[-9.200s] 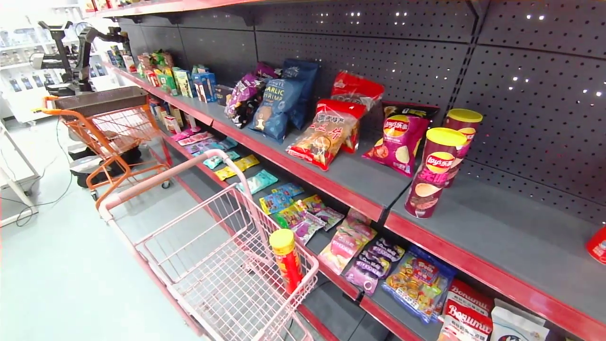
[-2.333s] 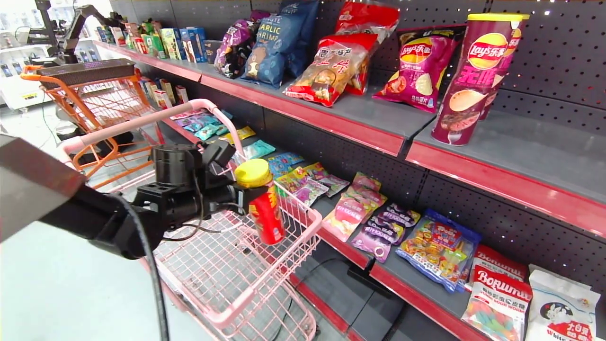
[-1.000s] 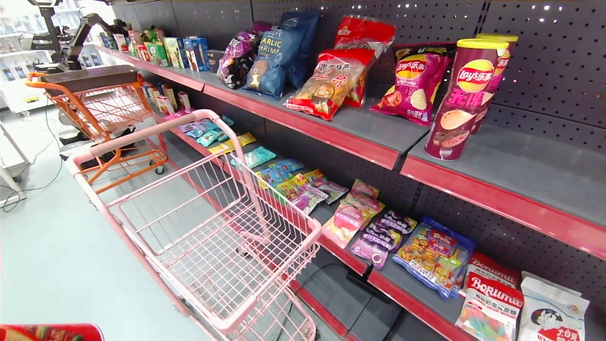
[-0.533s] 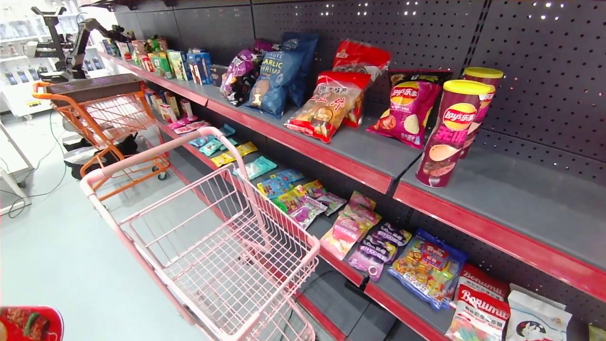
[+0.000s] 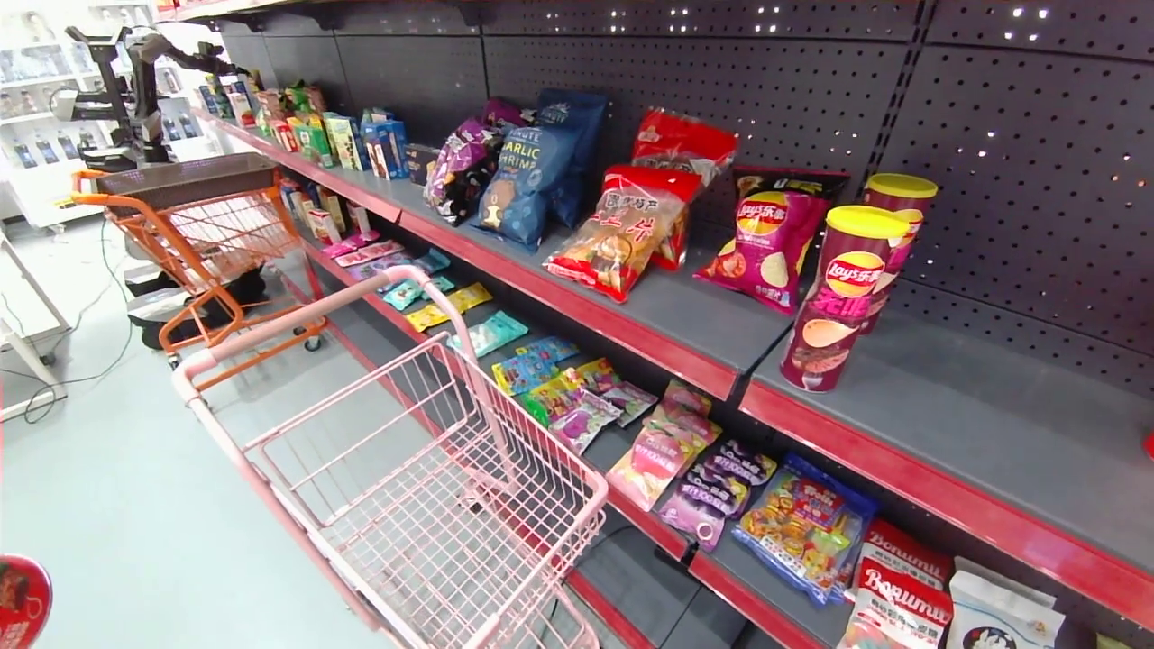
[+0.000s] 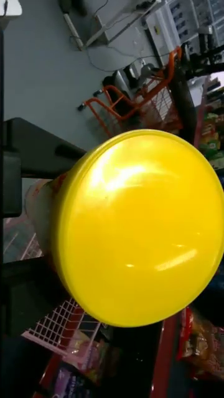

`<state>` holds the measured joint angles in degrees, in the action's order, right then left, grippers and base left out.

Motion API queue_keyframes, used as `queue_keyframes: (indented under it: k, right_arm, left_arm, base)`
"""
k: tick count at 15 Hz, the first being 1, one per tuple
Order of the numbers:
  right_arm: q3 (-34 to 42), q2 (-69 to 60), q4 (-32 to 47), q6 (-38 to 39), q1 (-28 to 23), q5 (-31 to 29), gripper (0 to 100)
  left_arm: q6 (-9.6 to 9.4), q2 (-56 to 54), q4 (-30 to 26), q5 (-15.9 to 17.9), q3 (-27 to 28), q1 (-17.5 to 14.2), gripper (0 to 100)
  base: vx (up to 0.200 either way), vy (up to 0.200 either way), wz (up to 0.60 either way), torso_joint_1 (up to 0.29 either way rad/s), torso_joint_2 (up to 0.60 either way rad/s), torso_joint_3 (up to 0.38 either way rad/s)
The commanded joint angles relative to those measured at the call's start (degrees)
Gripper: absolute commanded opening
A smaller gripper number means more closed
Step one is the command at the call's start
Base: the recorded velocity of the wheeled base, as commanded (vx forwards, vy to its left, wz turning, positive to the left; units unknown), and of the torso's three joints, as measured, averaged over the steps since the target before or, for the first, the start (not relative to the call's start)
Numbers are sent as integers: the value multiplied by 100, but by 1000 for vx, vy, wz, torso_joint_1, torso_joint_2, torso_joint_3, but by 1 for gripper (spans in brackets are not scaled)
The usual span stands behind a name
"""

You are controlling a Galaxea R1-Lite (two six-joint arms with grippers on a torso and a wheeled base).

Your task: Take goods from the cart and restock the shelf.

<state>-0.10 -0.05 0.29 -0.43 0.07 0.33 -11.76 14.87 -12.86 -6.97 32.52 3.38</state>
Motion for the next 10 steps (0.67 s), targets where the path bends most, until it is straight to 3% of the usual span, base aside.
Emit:
queue_keyframes:
  k: [1, 2, 8, 10]
  right_arm:
    - [1, 5, 6, -1, 1, 2, 100]
    - [1, 5, 6, 8, 1, 2, 100]
    - [1, 5, 6, 8, 1, 2, 100]
    - [1, 5, 6, 8, 1, 2, 100]
  left_arm:
    - [-54, 60, -15, 126, -27, 58, 0]
    - [-54, 60, -15, 240, -71, 58, 0]
    - [-72, 42, -15, 144, -115, 40, 0]
    - [-186, 51, 3, 144, -132, 40, 0]
  base:
    - [0, 0, 0, 71, -149, -85]
    - [0, 0, -600, 7, -36, -17]
    - [0, 0, -600, 10, -3, -5]
    - [0, 0, -600, 5, 2, 0]
